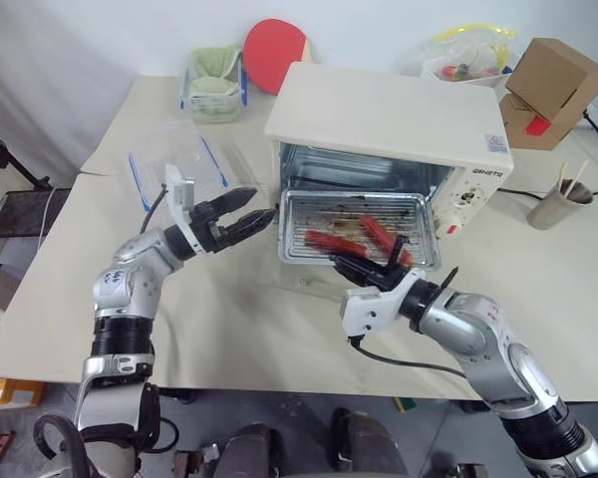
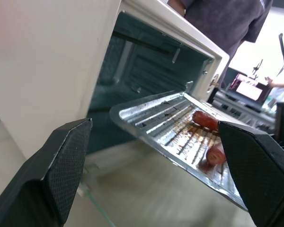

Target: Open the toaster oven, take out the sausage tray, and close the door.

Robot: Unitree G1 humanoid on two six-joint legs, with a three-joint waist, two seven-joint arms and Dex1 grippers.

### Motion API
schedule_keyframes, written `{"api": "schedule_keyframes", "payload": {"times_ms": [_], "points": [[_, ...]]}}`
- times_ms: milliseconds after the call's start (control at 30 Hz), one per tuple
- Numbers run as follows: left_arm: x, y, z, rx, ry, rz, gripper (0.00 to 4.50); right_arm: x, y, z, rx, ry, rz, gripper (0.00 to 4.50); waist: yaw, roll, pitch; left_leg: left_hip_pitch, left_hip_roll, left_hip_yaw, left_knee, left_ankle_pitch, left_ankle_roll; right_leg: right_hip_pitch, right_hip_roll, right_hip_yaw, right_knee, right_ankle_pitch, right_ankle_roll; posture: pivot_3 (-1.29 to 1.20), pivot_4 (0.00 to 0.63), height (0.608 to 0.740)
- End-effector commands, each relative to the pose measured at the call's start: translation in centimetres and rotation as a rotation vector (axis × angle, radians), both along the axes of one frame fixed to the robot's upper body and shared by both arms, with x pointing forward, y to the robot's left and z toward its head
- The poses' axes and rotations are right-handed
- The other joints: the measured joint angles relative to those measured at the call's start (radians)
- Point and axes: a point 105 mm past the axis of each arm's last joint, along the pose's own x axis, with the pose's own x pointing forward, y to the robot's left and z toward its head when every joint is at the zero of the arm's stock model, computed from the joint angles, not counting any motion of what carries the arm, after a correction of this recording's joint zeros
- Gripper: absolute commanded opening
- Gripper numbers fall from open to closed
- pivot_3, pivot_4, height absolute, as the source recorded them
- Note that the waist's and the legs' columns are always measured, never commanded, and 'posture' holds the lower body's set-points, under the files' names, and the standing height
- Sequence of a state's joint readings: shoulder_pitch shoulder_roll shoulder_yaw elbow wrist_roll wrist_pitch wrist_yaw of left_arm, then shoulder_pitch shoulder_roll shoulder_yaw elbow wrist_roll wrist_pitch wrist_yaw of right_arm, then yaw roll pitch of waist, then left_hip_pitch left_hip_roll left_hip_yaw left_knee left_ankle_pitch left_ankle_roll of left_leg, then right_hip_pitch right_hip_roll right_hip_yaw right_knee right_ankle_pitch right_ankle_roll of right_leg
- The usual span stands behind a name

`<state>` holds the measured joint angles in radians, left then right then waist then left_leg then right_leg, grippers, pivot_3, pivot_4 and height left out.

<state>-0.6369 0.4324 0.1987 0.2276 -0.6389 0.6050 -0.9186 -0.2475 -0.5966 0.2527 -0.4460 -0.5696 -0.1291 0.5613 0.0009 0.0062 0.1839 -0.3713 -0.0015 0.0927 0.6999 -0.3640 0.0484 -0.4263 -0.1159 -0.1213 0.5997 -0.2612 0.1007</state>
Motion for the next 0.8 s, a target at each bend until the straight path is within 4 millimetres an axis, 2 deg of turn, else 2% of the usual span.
{"api": "schedule_keyframes", "payload": {"times_ms": [33,167,300,600,700,800], "points": [[-1.1,0.5,0.6,-0.035,0.153,-0.027,4.50,-1.2,-0.2,1.8,0.000,-0.072,0.042,0.07,-0.001,0.000,0.000,0.000,0.000,0.000,0.000,0.000,0.000,0.000,0.000,0.000,0.000,0.000,0.000,0.00,0.150,0.740],[-2.2,0.0,-0.1,-0.077,0.414,-0.106,4.50,-1.9,0.1,1.6,-0.024,-0.076,0.111,0.07,-0.001,0.000,0.000,0.001,0.000,0.000,0.000,0.000,0.000,0.000,0.000,0.002,0.001,0.000,0.000,0.00,0.150,0.740],[-2.8,-0.6,-0.6,-0.111,0.574,-0.160,4.50,-2.3,0.6,1.8,-0.025,-0.076,0.176,0.07,-0.001,-0.001,0.000,0.001,0.000,0.000,0.001,0.000,0.000,0.001,0.000,0.005,0.002,0.000,0.000,0.00,0.150,0.740],[-3.5,-2.3,-0.6,-0.202,0.699,-0.238,4.50,-2.5,1.6,1.8,-0.049,-0.061,0.286,0.07,-0.002,-0.001,0.000,0.003,0.000,0.000,0.001,0.000,-0.001,0.001,0.000,0.005,0.003,0.000,0.000,0.00,0.150,0.740],[-3.8,-2.8,-0.6,-0.230,0.720,-0.267,4.01,-2.4,1.7,1.7,-0.054,-0.051,0.304,0.07,-0.001,-0.001,0.000,0.003,0.000,0.000,0.001,0.000,-0.001,0.001,0.000,0.007,0.003,0.000,0.000,0.00,0.150,0.740],[-3.8,-2.9,-0.8,-0.235,0.735,-0.261,3.10,-2.3,1.7,1.7,-0.055,-0.049,0.307,0.07,-0.002,-0.001,0.000,0.003,0.000,0.000,0.001,0.001,-0.001,0.001,0.000,0.008,0.003,0.000,0.000,0.00,0.150,0.740]]}}
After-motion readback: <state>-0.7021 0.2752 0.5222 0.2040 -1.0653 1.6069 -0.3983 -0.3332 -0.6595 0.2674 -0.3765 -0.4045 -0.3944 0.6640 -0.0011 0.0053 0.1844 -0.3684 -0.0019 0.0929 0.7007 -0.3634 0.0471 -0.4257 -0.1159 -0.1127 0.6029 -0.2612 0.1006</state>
